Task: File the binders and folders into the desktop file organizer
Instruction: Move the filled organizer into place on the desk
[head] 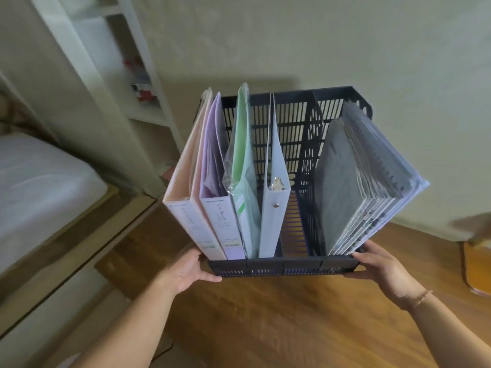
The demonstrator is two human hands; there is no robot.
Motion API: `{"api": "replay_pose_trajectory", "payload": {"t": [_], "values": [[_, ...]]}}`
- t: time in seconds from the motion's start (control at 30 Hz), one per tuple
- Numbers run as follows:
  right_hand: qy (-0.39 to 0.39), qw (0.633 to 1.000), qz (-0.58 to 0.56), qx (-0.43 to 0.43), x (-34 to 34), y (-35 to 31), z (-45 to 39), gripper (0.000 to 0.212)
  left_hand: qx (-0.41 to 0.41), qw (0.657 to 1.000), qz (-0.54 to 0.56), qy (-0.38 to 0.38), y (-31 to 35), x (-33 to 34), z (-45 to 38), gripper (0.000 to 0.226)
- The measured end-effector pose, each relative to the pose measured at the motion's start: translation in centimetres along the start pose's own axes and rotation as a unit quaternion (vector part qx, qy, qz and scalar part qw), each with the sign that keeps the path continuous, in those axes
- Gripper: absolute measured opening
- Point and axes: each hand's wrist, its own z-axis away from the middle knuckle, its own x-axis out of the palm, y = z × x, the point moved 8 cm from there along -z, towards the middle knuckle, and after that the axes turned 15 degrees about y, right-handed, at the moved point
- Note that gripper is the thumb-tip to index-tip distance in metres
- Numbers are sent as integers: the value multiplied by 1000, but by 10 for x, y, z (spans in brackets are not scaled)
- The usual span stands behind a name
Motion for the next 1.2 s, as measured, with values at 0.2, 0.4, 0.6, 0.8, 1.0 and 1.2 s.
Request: {"api": "replay_pose_trajectory", "payload": {"t": [0.2,0.4,0.6,0.8,1.0,1.2], "values": [[-64,998,0,15,90,-2,-13,46,25,997,-20,71,-1,-84,3,61],[-84,996,13,26,176,1,-33,41,-1,994,17,106,-8,-164,-25,47],[-102,994,26,30,253,6,-52,46,-16,992,38,123,-13,-230,-64,55],[-101,991,15,84,309,39,-76,47,-56,986,38,155,-39,-280,-96,70],[-148,982,40,108,338,70,-93,61,-90,982,41,162,-77,-292,-116,68],[-144,985,56,80,336,76,-91,52,-44,976,47,207,-92,-295,-112,49]]}}
